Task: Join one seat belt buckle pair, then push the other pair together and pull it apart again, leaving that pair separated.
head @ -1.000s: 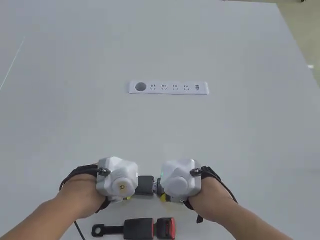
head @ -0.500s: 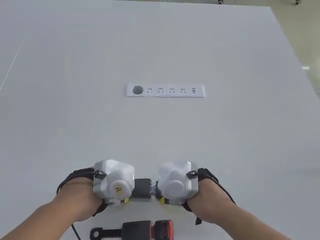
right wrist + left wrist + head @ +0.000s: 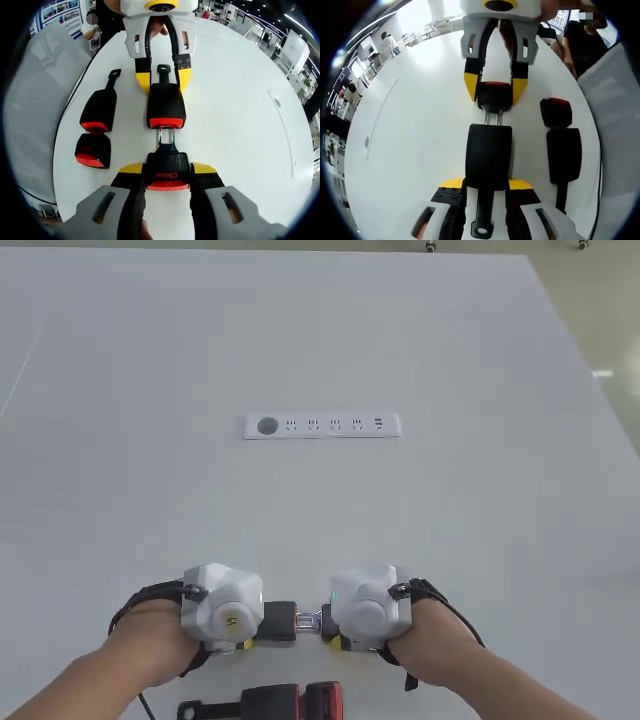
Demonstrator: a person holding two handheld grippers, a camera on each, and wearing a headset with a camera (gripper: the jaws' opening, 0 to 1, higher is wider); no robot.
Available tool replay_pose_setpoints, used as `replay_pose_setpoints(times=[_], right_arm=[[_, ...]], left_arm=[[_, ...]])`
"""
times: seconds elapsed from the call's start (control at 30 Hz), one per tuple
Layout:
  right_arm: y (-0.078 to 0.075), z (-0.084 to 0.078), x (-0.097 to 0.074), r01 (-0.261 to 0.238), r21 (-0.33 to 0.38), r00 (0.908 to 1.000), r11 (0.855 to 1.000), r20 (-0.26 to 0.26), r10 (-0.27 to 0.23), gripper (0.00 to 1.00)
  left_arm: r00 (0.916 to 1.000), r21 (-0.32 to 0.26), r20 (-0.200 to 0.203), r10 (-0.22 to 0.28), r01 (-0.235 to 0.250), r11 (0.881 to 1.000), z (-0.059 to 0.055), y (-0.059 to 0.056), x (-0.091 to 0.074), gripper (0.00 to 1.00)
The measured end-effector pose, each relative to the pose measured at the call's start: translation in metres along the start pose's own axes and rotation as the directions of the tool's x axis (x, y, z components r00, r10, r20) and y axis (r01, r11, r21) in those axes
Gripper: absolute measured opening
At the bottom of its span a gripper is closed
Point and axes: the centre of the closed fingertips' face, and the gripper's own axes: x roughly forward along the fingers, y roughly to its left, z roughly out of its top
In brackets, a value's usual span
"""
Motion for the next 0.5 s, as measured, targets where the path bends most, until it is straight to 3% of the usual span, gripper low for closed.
replay_pose_setpoints(times=[0.23,0.5], right_arm=[[0.0,-0.03,-0.016,0.018,0.026,0.9998,1.0,-0.01,-0.018,0.33],[-0.001,-0.077,-0.044,0.051,0.092,0.9986,0.994,-0.022,-0.049,0.33]], left_arm=[[0.9999,-0.018,0.012,0.005,-0.004,1.0,0.001,0.0,-0.002,0.29],[0.9999,-0.024,0.012,0.007,-0.007,1.0,0.002,0.0,-0.003,0.3]])
